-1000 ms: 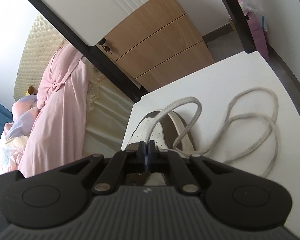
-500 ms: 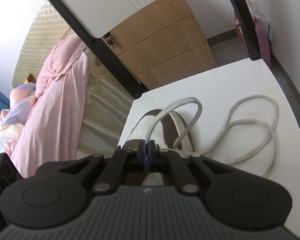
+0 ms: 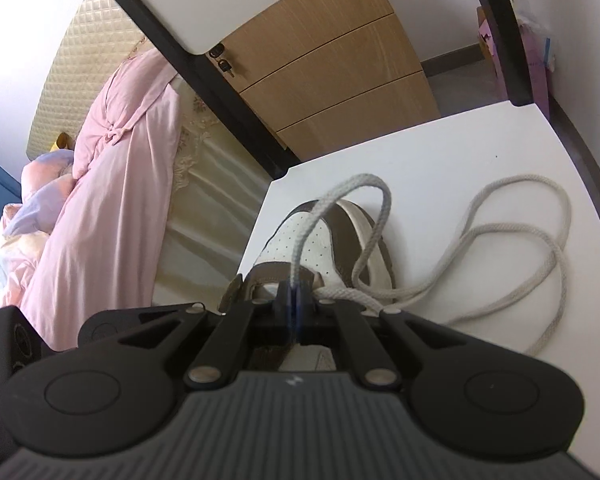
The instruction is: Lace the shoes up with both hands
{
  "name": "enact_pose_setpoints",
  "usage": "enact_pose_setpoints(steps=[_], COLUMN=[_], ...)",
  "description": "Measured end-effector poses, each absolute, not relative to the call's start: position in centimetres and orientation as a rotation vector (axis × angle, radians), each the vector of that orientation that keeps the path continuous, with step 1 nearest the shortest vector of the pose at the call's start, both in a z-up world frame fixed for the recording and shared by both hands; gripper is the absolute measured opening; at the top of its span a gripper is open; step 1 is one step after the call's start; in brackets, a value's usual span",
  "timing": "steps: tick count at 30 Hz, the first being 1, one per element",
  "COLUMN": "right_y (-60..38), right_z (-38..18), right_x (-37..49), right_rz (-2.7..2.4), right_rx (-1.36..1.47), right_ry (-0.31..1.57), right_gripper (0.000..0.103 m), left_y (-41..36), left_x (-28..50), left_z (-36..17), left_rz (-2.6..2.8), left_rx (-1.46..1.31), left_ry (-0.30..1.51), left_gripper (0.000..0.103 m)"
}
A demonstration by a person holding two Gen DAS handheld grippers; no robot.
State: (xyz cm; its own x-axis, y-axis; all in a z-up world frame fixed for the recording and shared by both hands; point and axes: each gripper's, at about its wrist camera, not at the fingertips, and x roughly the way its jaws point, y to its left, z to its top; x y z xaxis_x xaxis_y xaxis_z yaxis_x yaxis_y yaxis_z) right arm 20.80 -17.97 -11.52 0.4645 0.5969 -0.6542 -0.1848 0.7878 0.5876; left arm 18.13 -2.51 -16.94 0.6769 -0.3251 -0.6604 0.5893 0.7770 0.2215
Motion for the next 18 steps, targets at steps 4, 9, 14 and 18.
enact_pose_setpoints(steps=[4,9,14,18], right_y=[-18.7,-19.0,-18.8,-18.9], right_z=[-11.8,-11.9,-11.9,-11.8], right_x=[20.9,20.9,21.0,21.1], right_rz=[0.496,0.494,0.501,0.504], right_rx=[0.543,0.579,0.572,0.566], right_ry=[0.986,0.992,0.997,0.999], right_gripper=[0.003,0.003,0.003,0.003], left_y=[-2.2,-2.1,-2.1,-1.9], left_x=[17.5,17.4,16.9,16.5], left_z=[-16.2,-16.0,-16.2,-16.2], left_rz=[-0.539,-0.54,-0.531,-0.524], left_rx=[0.449,0.428,0.434,0.43], left_ry=[0.616,0.607,0.594,0.581], left_gripper=[0.01,0.011,0.011,0.008])
